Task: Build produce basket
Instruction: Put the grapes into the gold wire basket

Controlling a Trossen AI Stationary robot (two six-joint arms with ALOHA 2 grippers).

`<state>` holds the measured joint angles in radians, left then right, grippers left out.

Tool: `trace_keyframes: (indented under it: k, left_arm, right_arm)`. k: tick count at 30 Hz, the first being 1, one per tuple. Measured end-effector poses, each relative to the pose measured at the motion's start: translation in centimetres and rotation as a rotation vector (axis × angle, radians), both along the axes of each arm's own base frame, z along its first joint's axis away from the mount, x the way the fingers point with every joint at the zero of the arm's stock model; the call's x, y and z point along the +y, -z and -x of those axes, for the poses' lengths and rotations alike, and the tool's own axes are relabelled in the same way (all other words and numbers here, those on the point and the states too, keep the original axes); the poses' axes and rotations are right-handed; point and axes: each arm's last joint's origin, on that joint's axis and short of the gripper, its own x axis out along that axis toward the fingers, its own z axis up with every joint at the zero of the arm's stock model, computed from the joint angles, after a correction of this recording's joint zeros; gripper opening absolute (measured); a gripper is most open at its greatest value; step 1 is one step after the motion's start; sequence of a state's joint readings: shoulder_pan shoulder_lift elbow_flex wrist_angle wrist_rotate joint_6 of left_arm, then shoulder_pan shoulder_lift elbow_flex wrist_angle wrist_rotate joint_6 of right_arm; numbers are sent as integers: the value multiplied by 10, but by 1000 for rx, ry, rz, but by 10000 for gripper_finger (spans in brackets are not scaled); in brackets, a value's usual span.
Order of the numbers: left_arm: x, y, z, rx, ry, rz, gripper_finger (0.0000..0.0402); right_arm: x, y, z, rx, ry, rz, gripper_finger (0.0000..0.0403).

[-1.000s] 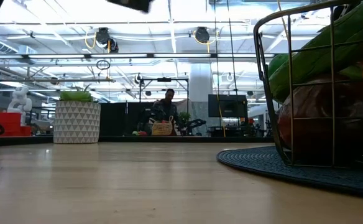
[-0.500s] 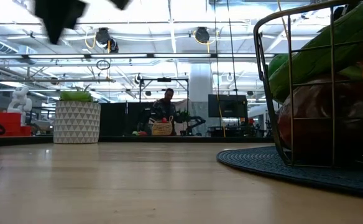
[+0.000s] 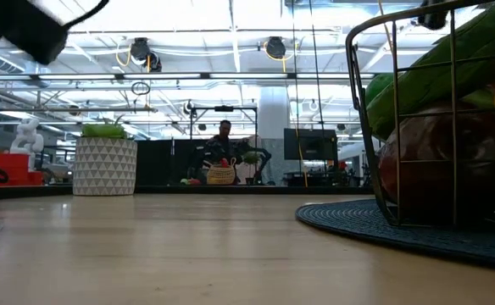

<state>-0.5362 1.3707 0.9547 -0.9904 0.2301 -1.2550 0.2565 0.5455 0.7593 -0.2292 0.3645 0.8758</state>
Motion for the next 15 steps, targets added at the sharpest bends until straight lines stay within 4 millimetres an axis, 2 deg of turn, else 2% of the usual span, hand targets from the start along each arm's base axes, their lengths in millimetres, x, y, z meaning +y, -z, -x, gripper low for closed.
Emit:
trace_keyframes:
  k: [4,7,11,15]
  left_arm:
    - [4,22,16,89,6,-30,188]
    - [8,36,24,131,2,-64,196]
    - [14,51,30,158,-25,-84,182]
    - [10,58,26,93,-14,-4,158]
  right_arm:
    - [6,-2,-22,-41,1,-13,0]
    - [10,-1,-37,-59,0,-18,0]
    - [14,-2,-53,-99,0,-28,0]
    - [17,1,-65,-113,0,-31,0]
